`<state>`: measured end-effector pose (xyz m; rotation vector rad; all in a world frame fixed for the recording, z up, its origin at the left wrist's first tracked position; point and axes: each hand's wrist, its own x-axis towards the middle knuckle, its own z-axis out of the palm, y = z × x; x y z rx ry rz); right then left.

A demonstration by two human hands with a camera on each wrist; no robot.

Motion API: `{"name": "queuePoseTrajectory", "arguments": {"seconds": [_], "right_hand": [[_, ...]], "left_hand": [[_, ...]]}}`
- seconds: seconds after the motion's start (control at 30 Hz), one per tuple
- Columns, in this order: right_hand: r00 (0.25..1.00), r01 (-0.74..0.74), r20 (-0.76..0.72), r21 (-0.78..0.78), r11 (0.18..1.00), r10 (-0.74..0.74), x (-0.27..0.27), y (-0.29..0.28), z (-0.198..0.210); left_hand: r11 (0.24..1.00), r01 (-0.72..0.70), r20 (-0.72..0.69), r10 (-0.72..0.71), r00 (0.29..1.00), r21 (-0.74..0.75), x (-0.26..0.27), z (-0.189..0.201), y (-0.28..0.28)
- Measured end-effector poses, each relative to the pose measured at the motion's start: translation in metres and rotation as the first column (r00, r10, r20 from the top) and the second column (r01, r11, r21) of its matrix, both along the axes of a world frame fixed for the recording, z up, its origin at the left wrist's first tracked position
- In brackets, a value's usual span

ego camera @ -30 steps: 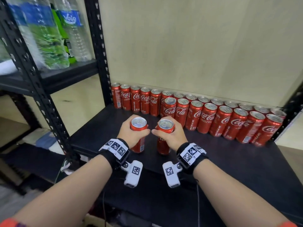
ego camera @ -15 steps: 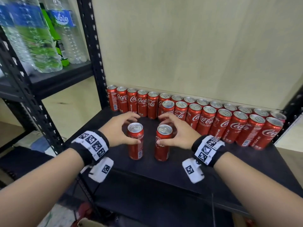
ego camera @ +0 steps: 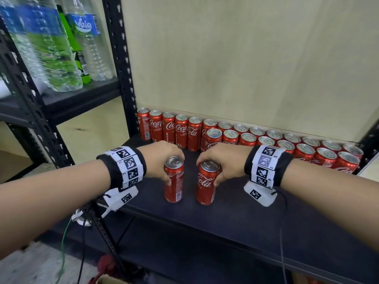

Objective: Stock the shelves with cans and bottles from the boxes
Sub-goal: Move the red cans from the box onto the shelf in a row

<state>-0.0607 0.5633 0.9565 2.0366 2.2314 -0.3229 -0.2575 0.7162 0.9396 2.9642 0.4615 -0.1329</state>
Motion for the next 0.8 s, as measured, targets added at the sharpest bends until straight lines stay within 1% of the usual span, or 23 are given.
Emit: {"name": "queuePoseTrajectory", "arguments": {"seconds": [0.13, 0.23, 0.33, 0.47, 0.67, 0.8], "right_hand": [[0.999, 0.025, -0.028, 0.021, 0.999, -0.024, -0.001, 0.008, -0.003], [0.999, 0.046, -0.032, 0.072, 0.996, -0.044, -0.003, 0.019, -0.008], [0.993, 0.112, -0.057, 0.121, 0.986, -0.106, 0.000, 0.032, -0.015], [0.981, 0.186, -0.076, 0.142, 0.972, -0.176, 0.003, 0.045, -0.018], [0.971, 0.238, -0.018, 0.180, 0.954, -0.238, 0.005, 0.065, -0.014], [0.954, 0.234, 0.122, 0.264, 0.936, -0.273, 0.004, 0.075, -0.019]], "left_hand": [[1.000, -0.011, 0.025, 0.012, 1.000, -0.029, 0.008, -0.001, 0.003], [0.999, -0.020, 0.054, 0.022, 0.998, -0.042, 0.019, -0.002, 0.005], [0.996, -0.064, 0.082, 0.069, 0.994, -0.059, 0.029, -0.004, 0.012], [0.991, -0.119, 0.099, 0.126, 0.987, -0.069, 0.039, -0.004, 0.025], [0.987, -0.160, 0.108, 0.161, 0.981, -0.021, 0.054, 0.000, 0.041], [0.985, -0.171, 0.128, 0.168, 0.977, 0.015, 0.060, 0.000, 0.050]]}}
